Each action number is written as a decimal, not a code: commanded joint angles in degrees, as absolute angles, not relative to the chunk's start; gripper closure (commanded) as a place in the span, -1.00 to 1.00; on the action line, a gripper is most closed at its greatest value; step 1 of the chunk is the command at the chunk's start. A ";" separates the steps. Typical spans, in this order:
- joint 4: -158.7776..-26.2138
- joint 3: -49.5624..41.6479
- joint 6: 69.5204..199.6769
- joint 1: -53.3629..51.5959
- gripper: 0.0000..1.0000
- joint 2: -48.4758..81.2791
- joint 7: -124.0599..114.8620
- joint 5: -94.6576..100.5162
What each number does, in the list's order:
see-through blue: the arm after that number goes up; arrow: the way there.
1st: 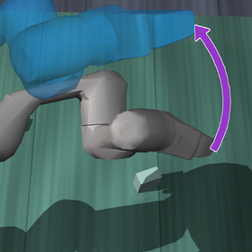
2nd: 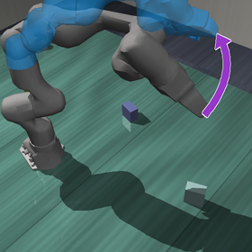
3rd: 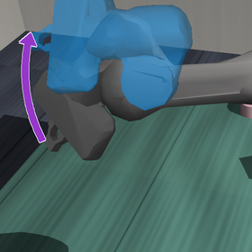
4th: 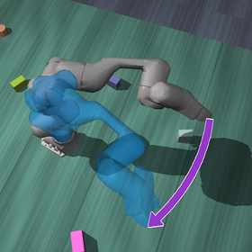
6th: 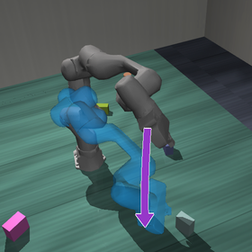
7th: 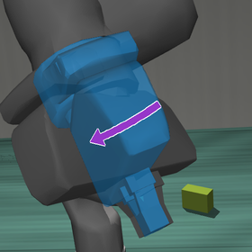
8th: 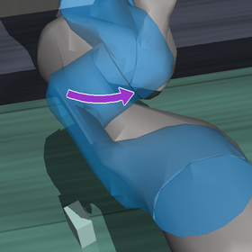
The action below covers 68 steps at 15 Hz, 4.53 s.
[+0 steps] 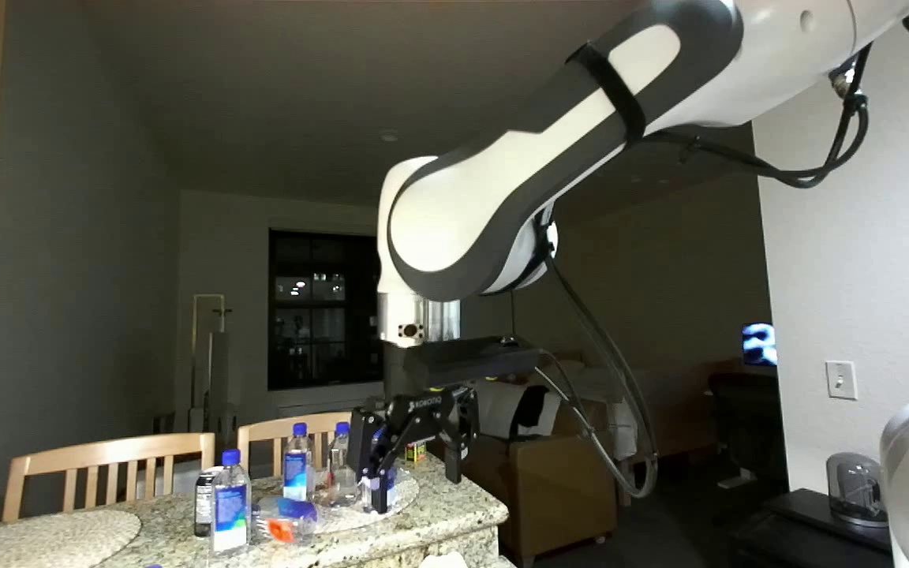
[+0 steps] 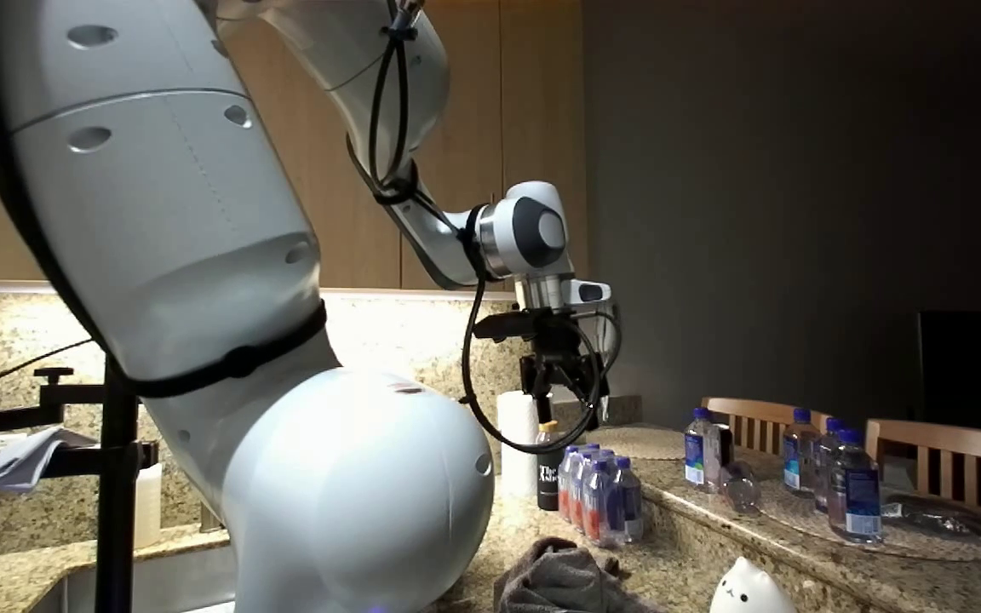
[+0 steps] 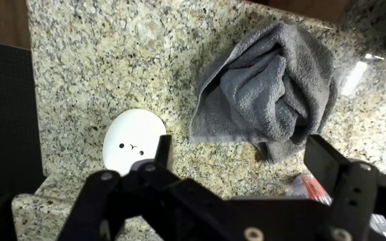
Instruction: Put the towel on the teddy bear
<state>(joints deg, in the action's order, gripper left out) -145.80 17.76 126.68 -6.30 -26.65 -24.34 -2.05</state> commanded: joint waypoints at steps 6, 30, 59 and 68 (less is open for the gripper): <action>-146.47 21.42 131.85 -6.87 -1.00 -16.64 -42.61 -2.25; -141.16 14.32 138.83 -10.73 -1.00 6.91 -45.89 -0.45; -132.64 16.17 165.73 -7.88 -0.39 31.91 -22.49 -36.94; -132.35 14.98 162.08 -8.74 0.74 29.57 -24.00 -34.67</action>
<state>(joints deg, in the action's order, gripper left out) -131.85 15.52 164.73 -8.54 31.43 -25.07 -35.11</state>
